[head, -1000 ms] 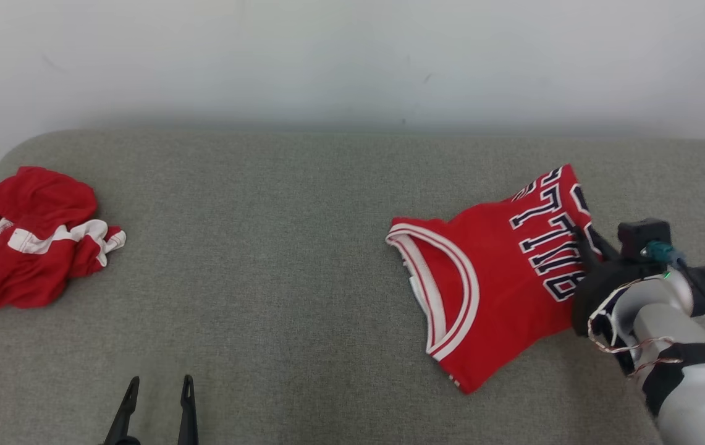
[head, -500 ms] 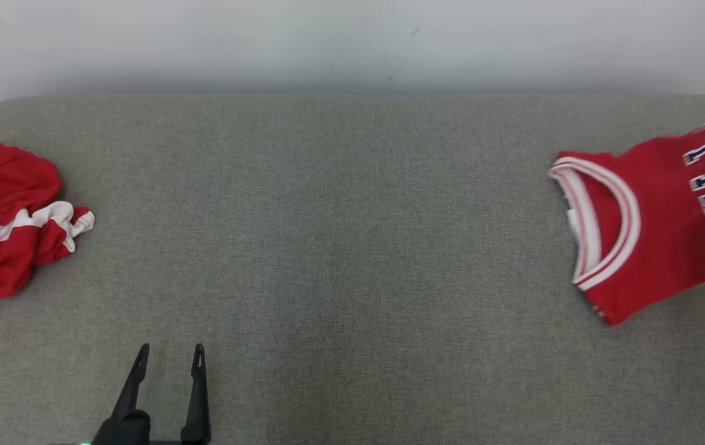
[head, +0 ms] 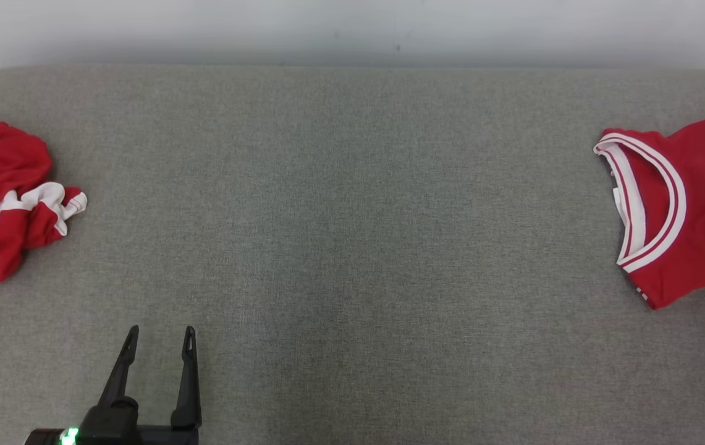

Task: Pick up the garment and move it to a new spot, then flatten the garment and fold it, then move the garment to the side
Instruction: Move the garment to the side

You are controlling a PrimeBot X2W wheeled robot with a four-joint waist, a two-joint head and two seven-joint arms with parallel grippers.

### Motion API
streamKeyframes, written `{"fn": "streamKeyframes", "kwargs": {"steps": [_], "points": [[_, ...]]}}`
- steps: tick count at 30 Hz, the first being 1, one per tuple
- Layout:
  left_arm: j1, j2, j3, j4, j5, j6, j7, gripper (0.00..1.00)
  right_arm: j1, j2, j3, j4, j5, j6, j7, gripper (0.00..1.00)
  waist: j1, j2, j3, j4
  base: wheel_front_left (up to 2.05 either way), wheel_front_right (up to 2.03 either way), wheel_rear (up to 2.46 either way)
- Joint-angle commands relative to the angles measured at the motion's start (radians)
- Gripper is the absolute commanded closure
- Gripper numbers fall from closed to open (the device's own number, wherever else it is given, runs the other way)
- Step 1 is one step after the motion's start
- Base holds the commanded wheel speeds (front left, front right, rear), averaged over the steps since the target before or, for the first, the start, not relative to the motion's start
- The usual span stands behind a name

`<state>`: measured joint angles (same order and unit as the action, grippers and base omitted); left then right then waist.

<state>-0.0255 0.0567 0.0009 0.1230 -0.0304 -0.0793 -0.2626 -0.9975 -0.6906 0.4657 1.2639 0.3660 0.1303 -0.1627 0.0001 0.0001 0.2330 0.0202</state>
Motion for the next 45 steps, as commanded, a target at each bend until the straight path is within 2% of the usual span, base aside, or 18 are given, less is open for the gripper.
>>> {"fn": "streamKeyframes", "kwargs": {"steps": [1, 11, 31, 35, 36, 39, 40, 45], "points": [[-0.012, 0.003, 0.002, -0.002, 0.006, -0.001, -0.003, 0.00, -0.009, -0.003, 0.002, 0.000, 0.003, 0.000, -0.005, 1.00, -0.0001, -0.0001, 0.009, 0.002, 0.00, 0.00, 0.00], [-0.066, 0.008, 0.009, -0.037, 0.021, -0.002, -0.003, 0.00, -0.067, -0.037, -0.006, 0.016, -0.001, 0.000, 0.011, 1.00, -0.0001, -0.0001, 0.100, 0.003, 0.00, 0.00, 0.00], [-0.103, 0.021, 0.020, -0.064, 0.025, -0.005, -0.003, 0.00, -0.086, -0.069, -0.078, 0.028, -0.055, 0.000, 0.023, 1.00, -0.0001, -0.0001, 0.163, -0.007, 0.00, 0.00, 0.00], [-0.108, 0.022, 0.023, -0.066, 0.024, -0.002, -0.003, 0.00, -0.081, -0.074, -0.103, 0.028, -0.064, 0.000, 0.044, 0.78, -0.0001, -0.0001, 0.170, -0.012, 0.00, 0.00, 0.00], [-0.109, 0.022, 0.022, -0.066, 0.024, -0.002, -0.003, 0.00, -0.077, -0.073, -0.109, 0.028, -0.065, 0.000, 0.049, 0.67, -0.0001, -0.0001, 0.171, -0.013, 0.00, 0.00, 0.00], [-0.111, 0.023, 0.023, -0.064, 0.023, -0.003, -0.003, 0.00, -0.063, -0.074, -0.129, 0.028, -0.071, 0.000, 0.063, 0.49, -0.0001, -0.0001, 0.171, -0.016, 0.00, 0.00, 0.00], [-0.112, 0.022, 0.023, -0.063, 0.023, -0.003, -0.003, 0.00, -0.058, -0.076, -0.135, 0.028, -0.075, 0.000, 0.068, 0.00, -0.0001, -0.0001, 0.170, -0.016, 0.00, 0.00, 0.00], [-0.109, 0.021, 0.025, -0.055, 0.020, -0.002, -0.003, 0.00, -0.051, -0.062, -0.158, 0.028, -0.095, 0.000, 0.010, 0.00, -0.0001, -0.0001, 0.149, -0.018, 0.00, 0.00, 0.00]]}}
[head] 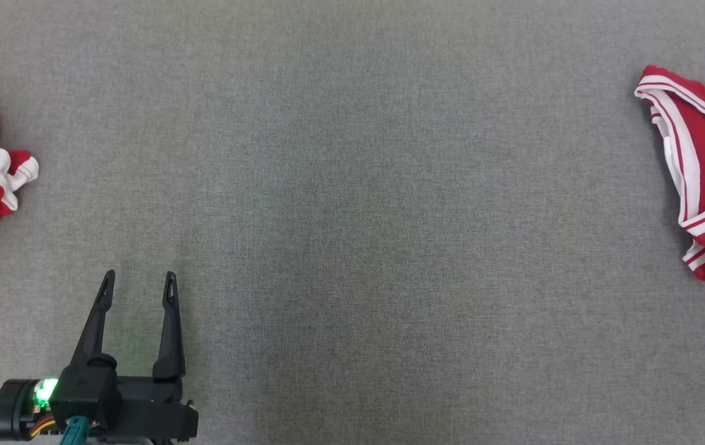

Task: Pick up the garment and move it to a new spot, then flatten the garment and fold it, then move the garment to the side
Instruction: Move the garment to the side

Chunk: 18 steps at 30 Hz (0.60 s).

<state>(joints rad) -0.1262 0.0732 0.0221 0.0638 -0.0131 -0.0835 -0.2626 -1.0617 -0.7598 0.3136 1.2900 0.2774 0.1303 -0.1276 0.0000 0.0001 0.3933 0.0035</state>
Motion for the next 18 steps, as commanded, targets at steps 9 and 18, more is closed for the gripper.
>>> {"fn": "streamKeyframes", "kwargs": {"steps": [9, 18], "points": [[0.052, -0.002, 0.024, 0.019, -0.010, 0.012, -0.003, 0.00, 0.031, 0.109, -0.024, -0.063, -0.016, 0.000, -0.136, 0.00, 0.0000, -0.0001, -0.111, -0.021, 0.00, 0.00, 0.00], [0.121, -0.011, 0.033, 0.037, -0.017, 0.020, -0.003, 0.00, 0.293, 0.261, -0.231, -0.454, -0.075, 0.000, -0.138, 0.00, 0.0000, -0.0001, -0.227, -0.039, 0.00, 0.00, 0.00]]}}
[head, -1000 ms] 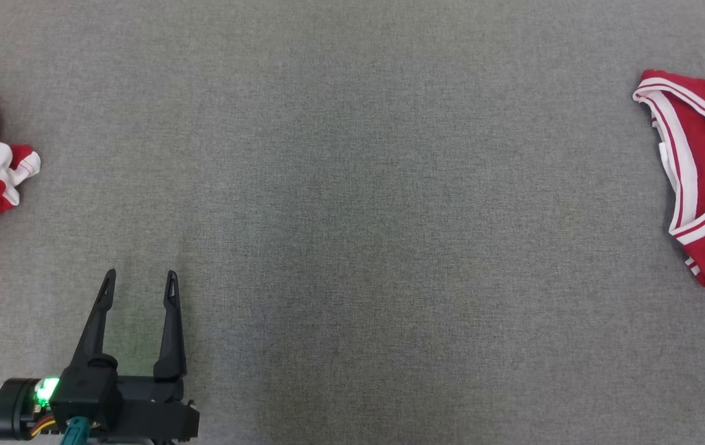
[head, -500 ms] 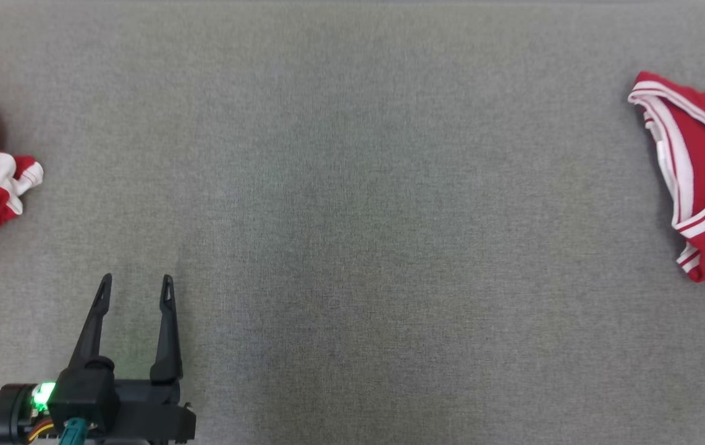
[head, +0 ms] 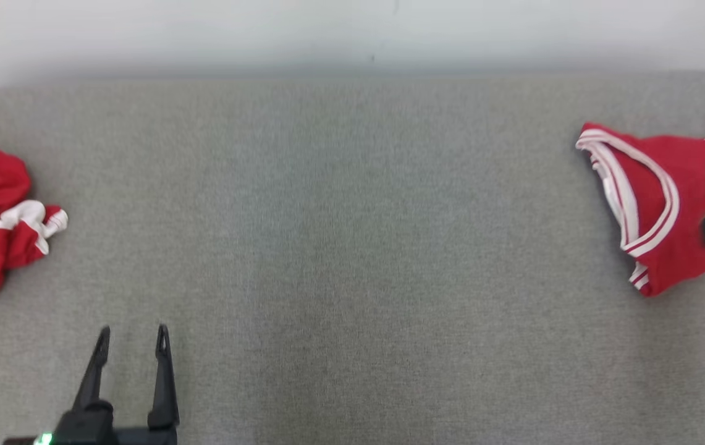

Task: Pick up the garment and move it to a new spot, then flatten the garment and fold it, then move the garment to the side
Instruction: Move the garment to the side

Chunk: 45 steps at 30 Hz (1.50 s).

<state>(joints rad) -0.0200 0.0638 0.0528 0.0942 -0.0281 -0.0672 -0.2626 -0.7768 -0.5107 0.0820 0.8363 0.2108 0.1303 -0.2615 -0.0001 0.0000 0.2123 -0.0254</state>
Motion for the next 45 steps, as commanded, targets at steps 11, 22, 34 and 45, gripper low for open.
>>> {"fn": "streamKeyframes", "kwargs": {"steps": [11, 22, 34, 45], "points": [[0.077, -0.009, -0.003, 0.016, -0.006, 0.004, -0.003, 0.00, 0.387, 0.244, -0.106, -0.335, -0.062, 0.000, -0.004, 0.00, 0.0001, 0.0000, -0.140, -0.003, 0.00, 0.00, 0.00], [0.115, -0.013, -0.005, 0.018, -0.018, 0.017, -0.003, 0.00, 0.657, 0.395, -0.096, -0.527, -0.090, 0.000, -0.004, 0.00, 0.0001, 0.0000, -0.201, 0.001, 0.00, 0.00, 0.00], [0.126, -0.013, -0.008, 0.012, -0.021, 0.024, -0.003, 0.00, 0.836, 0.433, -0.050, -0.716, -0.087, 0.000, -0.003, 0.00, 0.0001, 0.0000, -0.215, 0.000, 0.00, 0.00, 0.00], [0.138, -0.014, -0.017, 0.007, -0.018, 0.038, -0.003, 0.00, 0.880, 0.457, -0.085, -0.759, -0.111, 0.000, -0.002, 0.00, 0.0001, 0.0000, -0.212, 0.001, 0.00, 0.00, 0.00]]}}
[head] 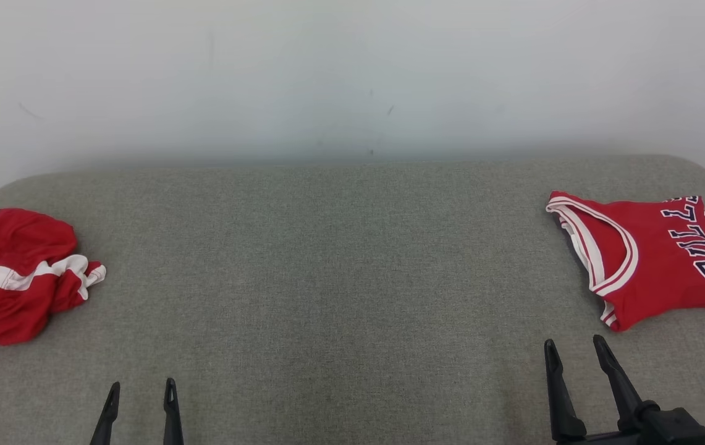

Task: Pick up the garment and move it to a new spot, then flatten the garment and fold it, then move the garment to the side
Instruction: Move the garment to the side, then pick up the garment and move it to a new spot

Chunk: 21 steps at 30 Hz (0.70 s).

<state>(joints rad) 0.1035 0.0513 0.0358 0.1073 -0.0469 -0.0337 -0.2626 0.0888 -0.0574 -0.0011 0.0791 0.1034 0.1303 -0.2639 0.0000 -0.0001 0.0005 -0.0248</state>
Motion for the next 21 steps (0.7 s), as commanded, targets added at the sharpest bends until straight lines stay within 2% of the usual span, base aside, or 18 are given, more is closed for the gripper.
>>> {"fn": "streamKeyframes", "kwargs": {"steps": [1, 21], "points": [[0.015, -0.001, 0.000, -0.006, 0.002, 0.006, -0.003, 0.00, 0.015, 0.003, -0.005, 0.000, -0.006, 0.000, 0.000, 0.00, 0.0000, 0.0001, -0.001, 0.000, 0.00, 0.00, 0.00], [0.021, -0.001, -0.004, -0.007, -0.007, 0.017, -0.003, 0.00, 0.009, 0.008, -0.013, 0.026, -0.022, 0.000, 0.000, 0.00, 0.0000, 0.0001, -0.007, 0.004, 0.00, 0.00, 0.00]]}}
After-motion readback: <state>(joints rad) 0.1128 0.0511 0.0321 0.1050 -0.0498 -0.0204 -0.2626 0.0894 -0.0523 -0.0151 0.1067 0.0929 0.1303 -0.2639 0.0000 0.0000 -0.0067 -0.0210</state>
